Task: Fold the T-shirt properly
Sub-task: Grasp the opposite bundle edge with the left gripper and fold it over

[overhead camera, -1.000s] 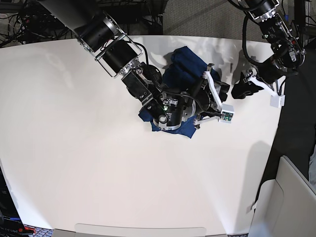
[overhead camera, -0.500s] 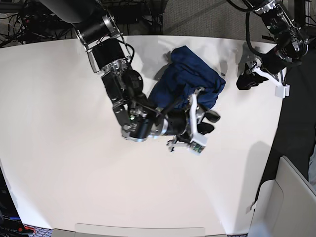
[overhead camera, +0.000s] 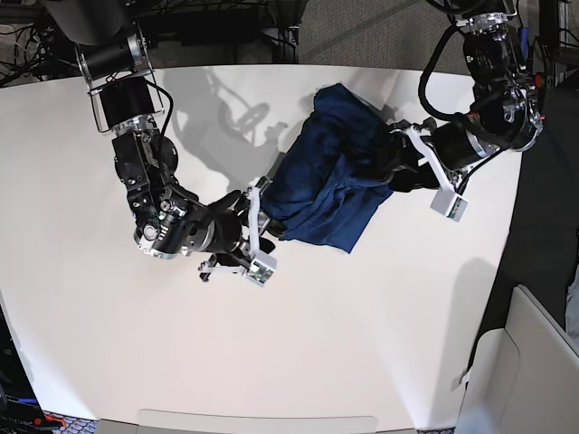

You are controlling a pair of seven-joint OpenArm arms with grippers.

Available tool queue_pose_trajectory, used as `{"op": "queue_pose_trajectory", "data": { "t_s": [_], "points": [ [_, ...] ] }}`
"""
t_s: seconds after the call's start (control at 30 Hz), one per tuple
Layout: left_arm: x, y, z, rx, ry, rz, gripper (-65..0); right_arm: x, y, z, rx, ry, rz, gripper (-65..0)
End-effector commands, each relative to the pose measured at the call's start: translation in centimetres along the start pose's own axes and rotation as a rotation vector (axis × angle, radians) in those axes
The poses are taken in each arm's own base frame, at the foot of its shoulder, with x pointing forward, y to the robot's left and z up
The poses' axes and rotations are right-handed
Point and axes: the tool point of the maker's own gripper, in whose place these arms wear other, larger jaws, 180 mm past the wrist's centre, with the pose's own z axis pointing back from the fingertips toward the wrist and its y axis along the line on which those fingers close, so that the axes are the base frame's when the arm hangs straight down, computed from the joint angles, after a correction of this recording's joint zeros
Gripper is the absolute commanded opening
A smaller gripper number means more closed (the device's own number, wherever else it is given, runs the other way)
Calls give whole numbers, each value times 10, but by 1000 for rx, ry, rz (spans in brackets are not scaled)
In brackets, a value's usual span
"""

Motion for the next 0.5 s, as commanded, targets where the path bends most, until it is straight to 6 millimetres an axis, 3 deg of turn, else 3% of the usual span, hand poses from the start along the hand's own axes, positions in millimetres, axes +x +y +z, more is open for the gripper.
{"op": "queue_pose_trajectory", "data": {
  "t_s": [0.0, 0.13, 0.47],
  "points": [
    [19, -4, 6, -5, -56, -52, -357, 18, -8, 8, -18, -64, 3, -467],
    [27, -16, 1, 1, -60, -176, -357, 9, -22, 16, -54, -78, -57, -465],
    [4, -40, -41, 76, 15, -521, -357, 9, -26, 18, -64, -84, -69, -465]
  ]
}}
